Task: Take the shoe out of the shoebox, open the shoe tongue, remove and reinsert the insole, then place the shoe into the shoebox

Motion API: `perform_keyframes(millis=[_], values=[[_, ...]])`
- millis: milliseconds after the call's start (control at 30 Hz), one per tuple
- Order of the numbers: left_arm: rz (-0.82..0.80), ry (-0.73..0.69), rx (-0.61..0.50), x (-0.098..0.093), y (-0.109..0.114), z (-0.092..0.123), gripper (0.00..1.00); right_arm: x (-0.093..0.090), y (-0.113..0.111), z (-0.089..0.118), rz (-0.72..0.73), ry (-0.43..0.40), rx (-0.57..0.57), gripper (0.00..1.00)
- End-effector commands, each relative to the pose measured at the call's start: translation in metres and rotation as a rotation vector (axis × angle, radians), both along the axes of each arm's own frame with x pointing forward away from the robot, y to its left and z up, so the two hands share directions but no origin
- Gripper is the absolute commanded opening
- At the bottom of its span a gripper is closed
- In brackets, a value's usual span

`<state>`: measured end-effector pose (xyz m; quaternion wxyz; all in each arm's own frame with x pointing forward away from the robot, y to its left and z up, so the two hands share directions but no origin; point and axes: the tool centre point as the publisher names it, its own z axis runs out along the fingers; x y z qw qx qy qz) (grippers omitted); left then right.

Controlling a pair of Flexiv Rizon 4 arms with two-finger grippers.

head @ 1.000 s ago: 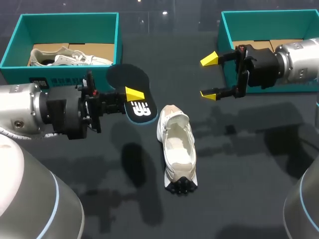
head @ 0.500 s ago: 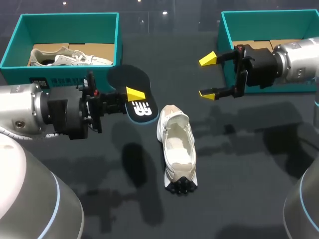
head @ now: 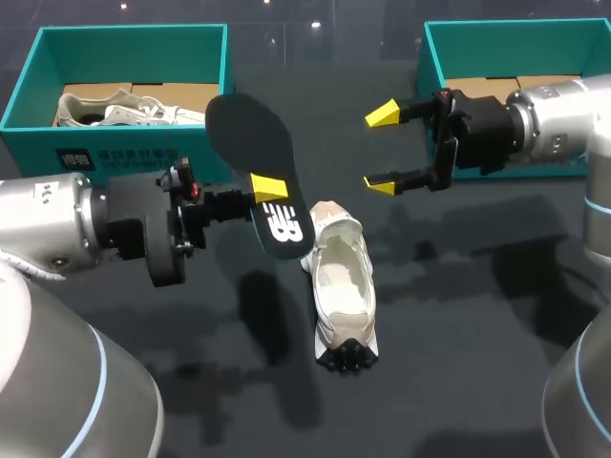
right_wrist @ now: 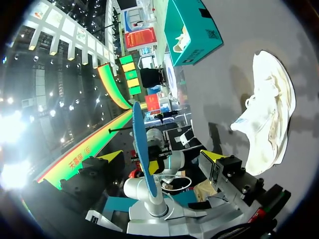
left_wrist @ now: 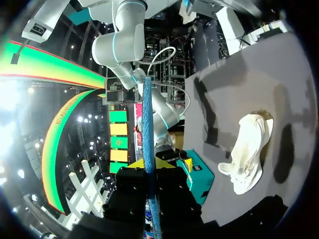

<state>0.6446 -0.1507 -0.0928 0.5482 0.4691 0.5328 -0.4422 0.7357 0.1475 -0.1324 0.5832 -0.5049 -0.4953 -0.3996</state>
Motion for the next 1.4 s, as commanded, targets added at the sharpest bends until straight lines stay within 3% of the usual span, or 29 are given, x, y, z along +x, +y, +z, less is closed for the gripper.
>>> perform_keyframes(millis=[33, 233, 533, 733, 1033, 1333, 1400], values=[[0.001, -0.054, -0.042, 0.002, -0.014, -0.017, 0.0, -0.002, 0.01, 0.001, -0.007, -0.008, 0.011, 1.0], [0.009, 0.006, -0.054, 0.014, -0.018, -0.03, 0.0, -0.005, 0.016, 0.006, -0.007, -0.036, 0.02, 1.0], [0.009, 0.006, -0.054, 0.014, -0.018, -0.03, 0.0, -0.005, 0.016, 0.006, -0.007, -0.036, 0.02, 1.0], [-0.023, 0.026, -0.047, 0.033, -0.033, -0.044, 0.0, -0.005, 0.037, 0.007, 0.047, -0.106, 0.032, 1.0], [-0.046, 0.029, -0.007, 0.058, -0.053, -0.045, 0.0, -0.006, 0.058, 0.004, 0.11, -0.168, 0.009, 1.0], [-0.041, 0.037, 0.024, 0.068, -0.064, -0.052, 0.0, -0.008, 0.066, -0.002, 0.129, -0.187, 0.02, 1.0], [-0.042, 0.041, 0.024, 0.069, -0.066, -0.053, 0.0, -0.008, 0.066, -0.003, 0.128, -0.191, 0.02, 0.93]])
